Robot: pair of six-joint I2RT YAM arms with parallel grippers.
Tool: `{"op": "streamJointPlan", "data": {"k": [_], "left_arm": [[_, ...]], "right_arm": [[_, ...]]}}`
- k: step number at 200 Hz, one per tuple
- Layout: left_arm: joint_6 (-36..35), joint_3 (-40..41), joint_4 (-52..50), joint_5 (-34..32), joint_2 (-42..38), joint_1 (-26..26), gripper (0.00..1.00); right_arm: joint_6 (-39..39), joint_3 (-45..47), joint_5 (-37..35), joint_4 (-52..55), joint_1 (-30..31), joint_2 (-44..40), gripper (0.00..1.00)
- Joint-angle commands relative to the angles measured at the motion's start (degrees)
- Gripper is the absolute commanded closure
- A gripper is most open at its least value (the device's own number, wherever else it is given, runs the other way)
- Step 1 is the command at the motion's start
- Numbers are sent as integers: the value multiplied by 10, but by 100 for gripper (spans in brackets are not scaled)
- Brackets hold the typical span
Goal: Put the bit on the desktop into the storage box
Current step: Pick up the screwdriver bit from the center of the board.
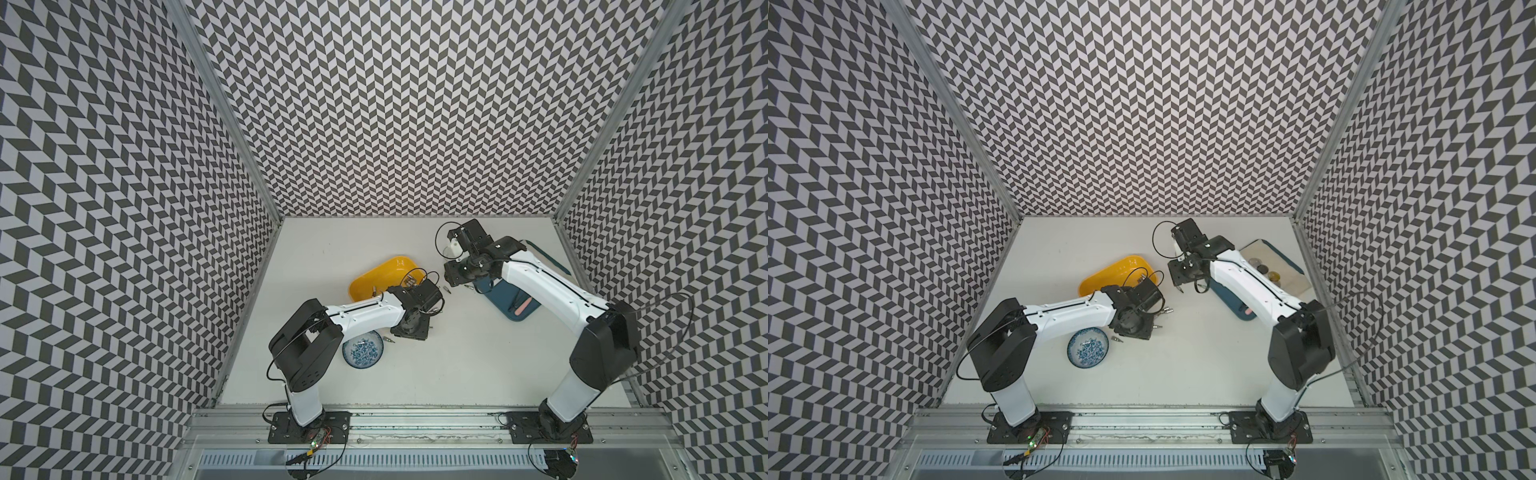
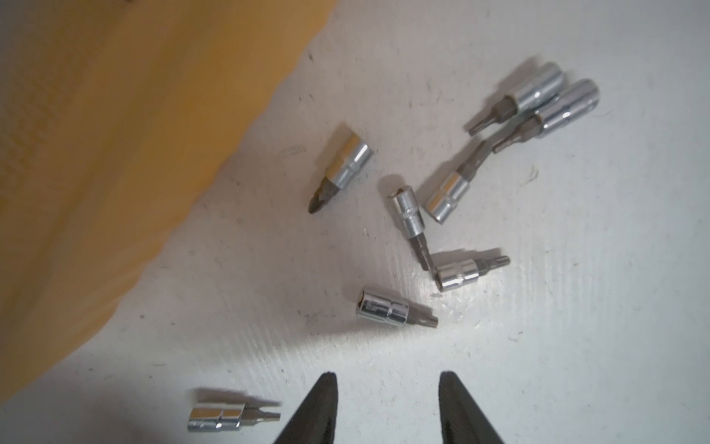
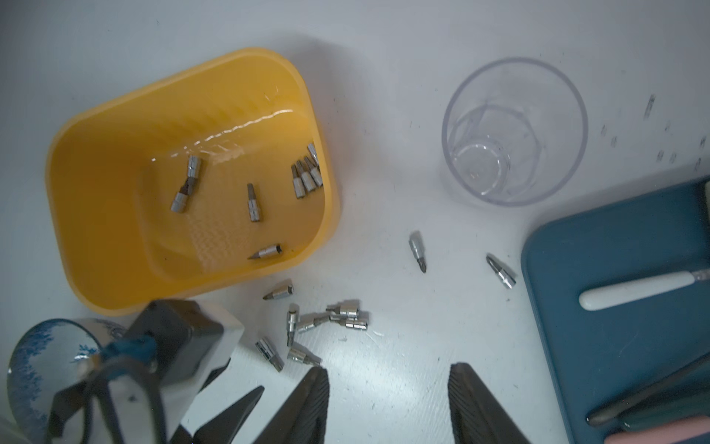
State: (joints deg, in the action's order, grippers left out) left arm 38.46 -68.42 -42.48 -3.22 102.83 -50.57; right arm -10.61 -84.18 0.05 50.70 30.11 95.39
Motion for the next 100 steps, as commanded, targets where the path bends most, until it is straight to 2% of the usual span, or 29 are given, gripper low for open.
{"op": "streamJointPlan", "data": {"k": [1, 100], "left_arm": [[-9, -19, 11, -4, 15, 6, 53], [-18, -39, 23, -5, 52, 22, 53]], "right_arm": [[-15, 30, 1, -48, -21, -46, 44], [-7, 113, 18, -60, -62, -94, 43]]}}
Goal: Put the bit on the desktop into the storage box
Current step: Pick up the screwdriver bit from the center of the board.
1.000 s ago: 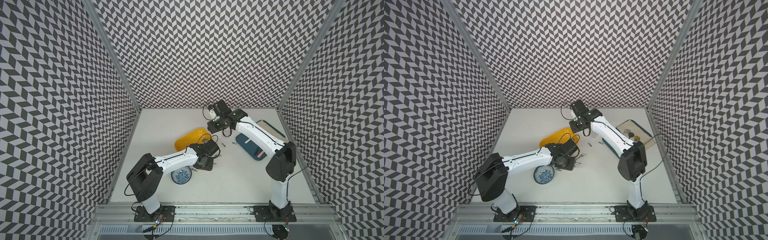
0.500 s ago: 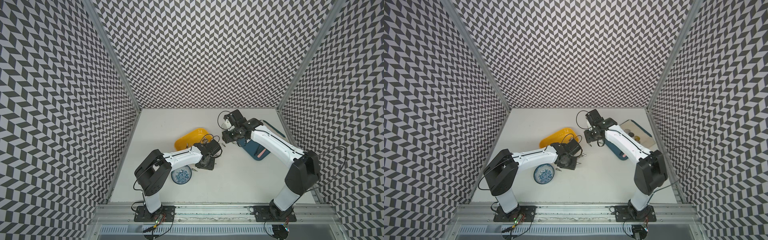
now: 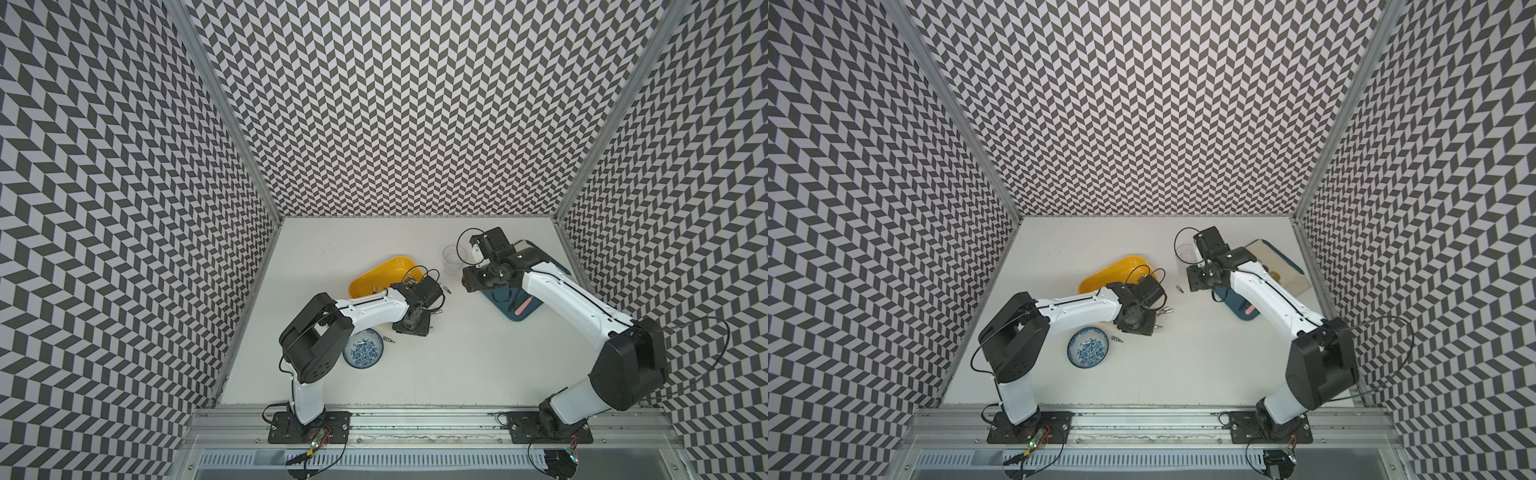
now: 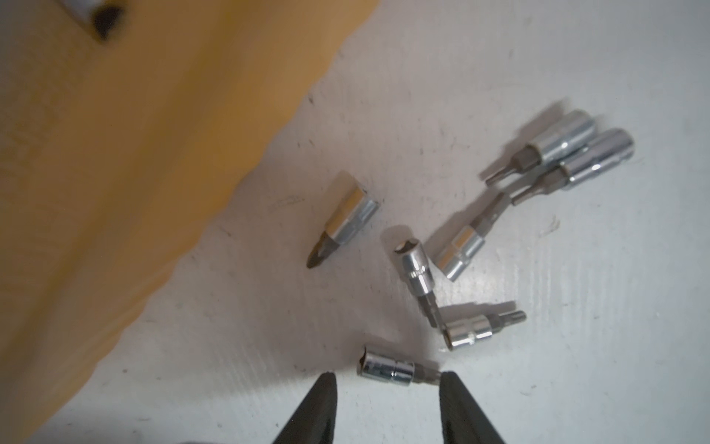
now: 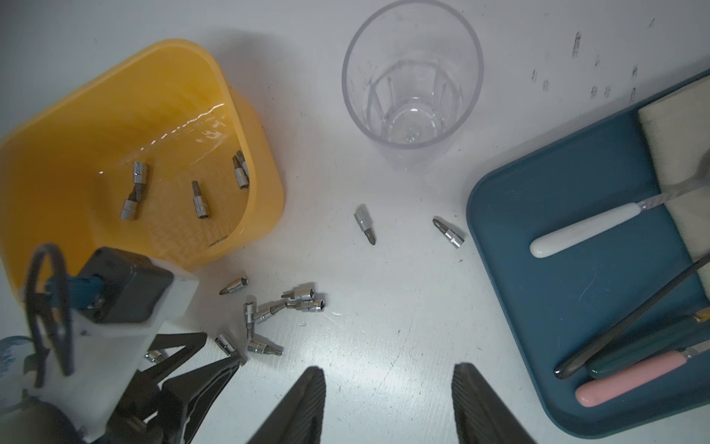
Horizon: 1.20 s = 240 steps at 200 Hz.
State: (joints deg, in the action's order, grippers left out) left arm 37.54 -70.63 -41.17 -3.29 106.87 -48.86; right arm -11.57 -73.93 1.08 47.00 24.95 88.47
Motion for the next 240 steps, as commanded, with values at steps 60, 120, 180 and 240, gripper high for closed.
{"op": "streamJointPlan", "data": {"k": [60, 120, 180, 240], "left_arm": [[-29, -30, -12, -7, 34, 2, 54], [-23, 0, -22, -11, -4, -2, 59], [-22, 5, -25, -11, -4, -3, 63], [-26, 0, -30, -10, -3, -3, 77]], "right_arm": [[11, 35, 20, -31, -36, -31, 42], [16, 46, 37, -76, -43, 23, 42], [28, 28, 42, -86, -45, 60, 42], [31, 48, 38, -105, -46, 67, 42]]}}
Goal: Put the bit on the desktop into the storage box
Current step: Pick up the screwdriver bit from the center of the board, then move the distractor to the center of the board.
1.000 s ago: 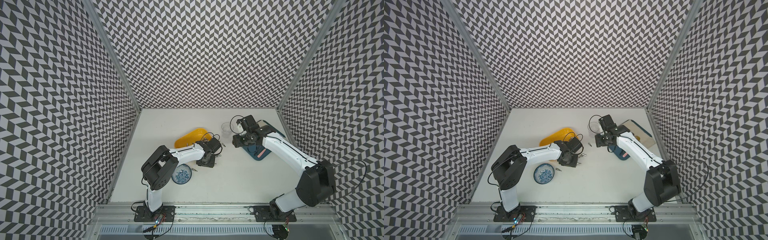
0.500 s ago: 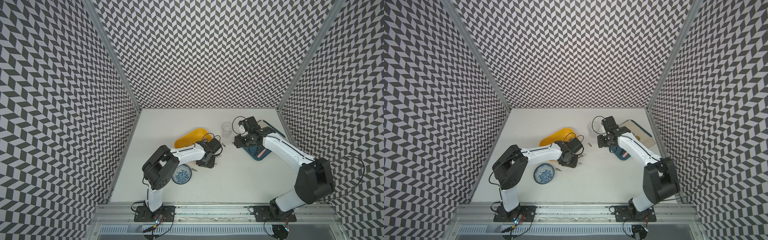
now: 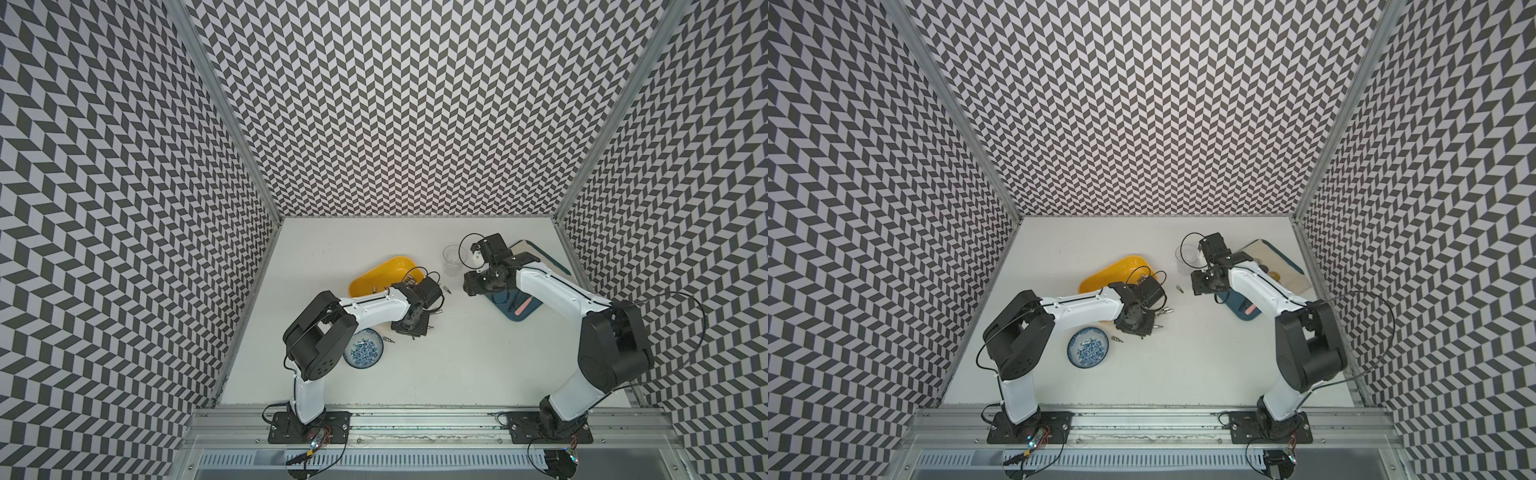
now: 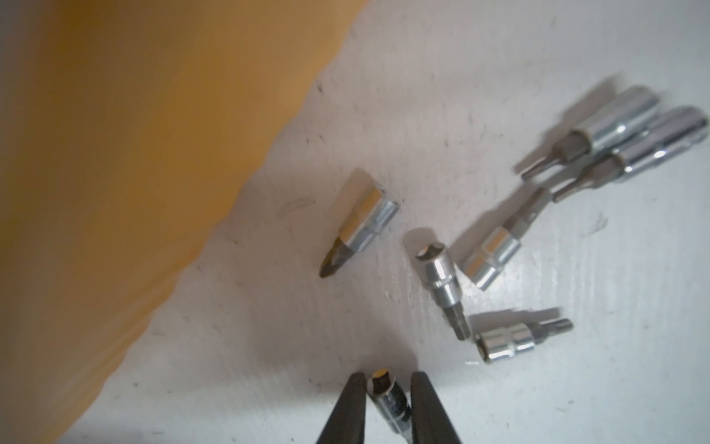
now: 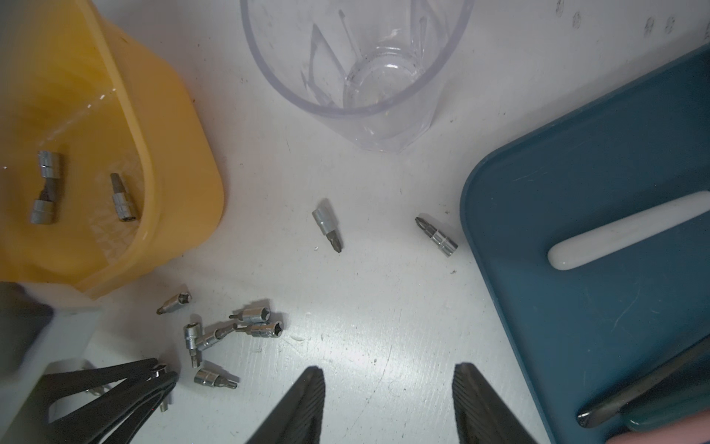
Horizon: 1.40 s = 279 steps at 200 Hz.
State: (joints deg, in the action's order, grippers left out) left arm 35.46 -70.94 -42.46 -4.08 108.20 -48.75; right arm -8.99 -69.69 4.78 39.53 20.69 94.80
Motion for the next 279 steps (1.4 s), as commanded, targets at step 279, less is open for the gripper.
{"op": "streamJointPlan", "data": {"k": [279], "left_arm": [[-28, -96, -123, 8, -153, 54, 100]], "right_arm": [[35, 9, 8, -172, -5, 119, 42]]}}
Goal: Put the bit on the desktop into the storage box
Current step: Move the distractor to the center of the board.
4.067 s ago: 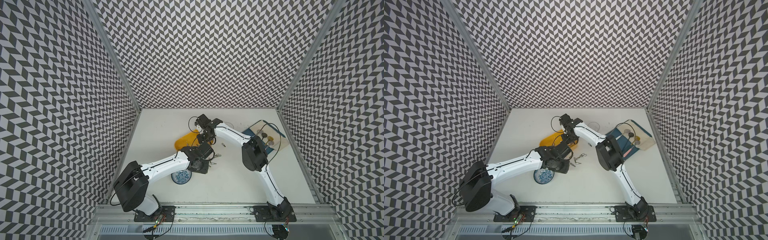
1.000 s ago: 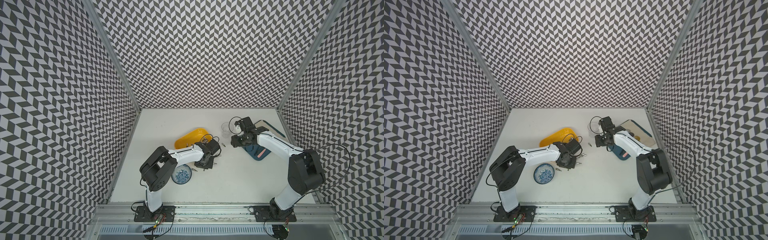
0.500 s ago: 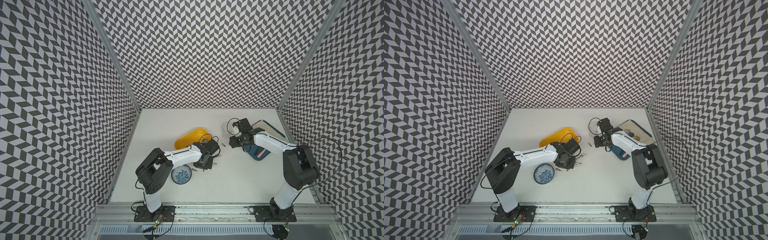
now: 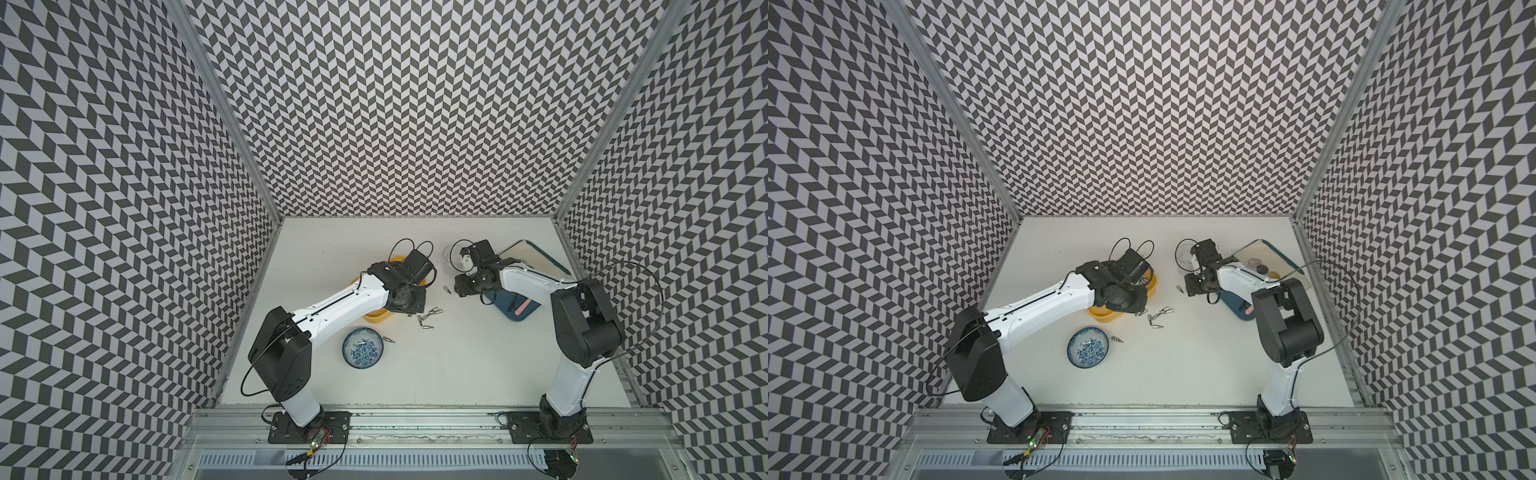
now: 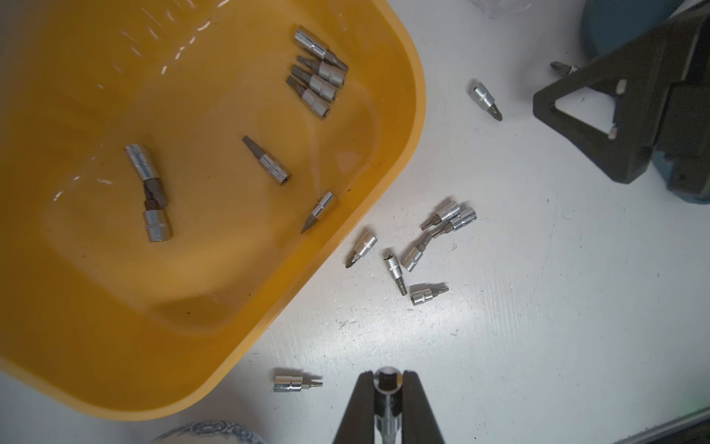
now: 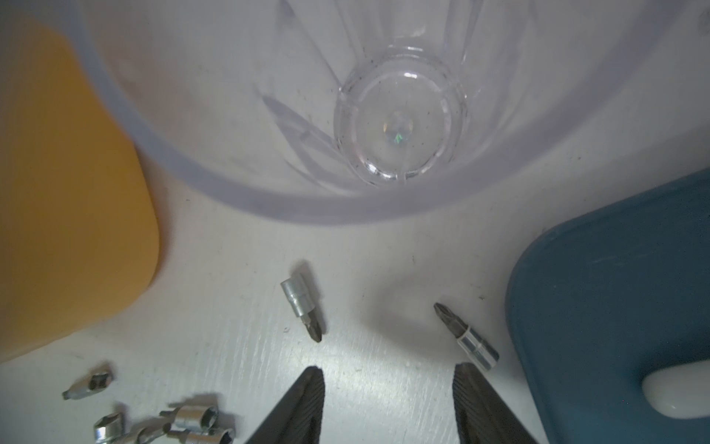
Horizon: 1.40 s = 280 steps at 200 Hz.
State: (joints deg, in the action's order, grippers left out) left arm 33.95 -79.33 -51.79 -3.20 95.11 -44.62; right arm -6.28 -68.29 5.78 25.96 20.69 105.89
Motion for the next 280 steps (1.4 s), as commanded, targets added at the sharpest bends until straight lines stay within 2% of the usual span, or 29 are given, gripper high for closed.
{"op": "streamJointPlan", "data": {"k": [1, 102, 223, 280], "left_arm": [[-13, -12, -30, -1, -23, 14, 100], [-24, 15, -32, 0, -52, 46, 100], [-24, 30, -25, 6, -59, 48, 100], [-24, 38, -21, 9, -62, 48, 100]], "right_arm": [[8, -5, -2, -37, -5, 8, 42], [11, -13, -6, -46, -6, 31, 43], [7, -14, -54, -40, -8, 12, 43], [11, -15, -52, -22, -15, 3, 44]]}}
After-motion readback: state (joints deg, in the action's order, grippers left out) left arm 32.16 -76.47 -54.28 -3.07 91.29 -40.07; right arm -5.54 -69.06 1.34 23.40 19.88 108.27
